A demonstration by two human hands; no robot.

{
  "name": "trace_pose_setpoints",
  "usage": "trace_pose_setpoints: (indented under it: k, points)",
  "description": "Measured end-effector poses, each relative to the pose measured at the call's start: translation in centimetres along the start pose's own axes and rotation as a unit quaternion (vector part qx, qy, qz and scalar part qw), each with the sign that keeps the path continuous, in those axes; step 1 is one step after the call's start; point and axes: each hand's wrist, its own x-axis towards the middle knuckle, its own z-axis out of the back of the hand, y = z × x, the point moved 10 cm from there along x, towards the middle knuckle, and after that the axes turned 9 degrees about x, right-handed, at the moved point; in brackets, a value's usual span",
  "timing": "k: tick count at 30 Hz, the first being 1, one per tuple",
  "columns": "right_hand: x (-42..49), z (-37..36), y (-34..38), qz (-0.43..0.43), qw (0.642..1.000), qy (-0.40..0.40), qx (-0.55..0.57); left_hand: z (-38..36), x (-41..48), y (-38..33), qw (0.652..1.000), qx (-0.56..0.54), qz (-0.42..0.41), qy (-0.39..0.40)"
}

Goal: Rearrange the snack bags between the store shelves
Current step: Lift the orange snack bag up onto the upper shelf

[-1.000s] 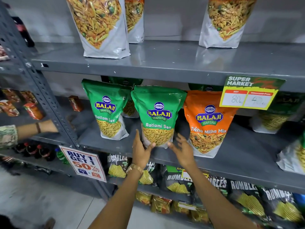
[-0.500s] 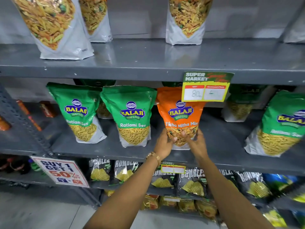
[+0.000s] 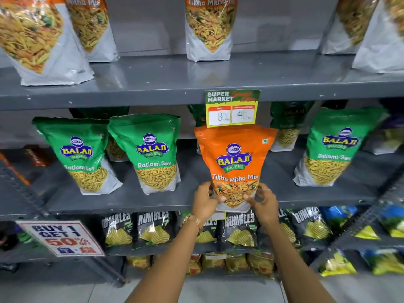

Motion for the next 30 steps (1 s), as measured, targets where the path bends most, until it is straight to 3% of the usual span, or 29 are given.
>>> trace_pose_setpoints:
  k: [4, 8, 12, 19, 25, 30]
  points:
    - [-4.3, 0.6, 0.9, 0.005, 1.000, 0.019, -0.019, 1.2, -4.2, 0.0, 0.999, 0.029, 0.005, 0.013]
    - [-9.6, 1.4, 2.3, 0.009, 0.999, 0.037, -0.034, 2.6, -8.8, -1.6, 0.994, 0.079, -0.039, 0.060]
    - [-13.0, 2.5, 6.5, 0.046, 0.998, 0.036, -0.029, 5.2, -12.2, -5.6, 0.991, 0.081, -0.089, 0.059]
    - [-13.3, 3.5, 18.8, 0.181, 0.983, 0.022, 0.009, 11.4, -13.6, -16.3, 0.978, 0.033, -0.206, 0.006]
    - [-11.1, 3.2, 30.7, 0.301, 0.951, 0.007, 0.068, 17.6, -12.8, -26.4, 0.935, 0.013, -0.340, -0.096]
    - [-7.8, 1.6, 37.3, 0.337, 0.939, 0.011, 0.067, 19.6, -9.3, -30.4, 0.928, -0.022, -0.354, -0.113]
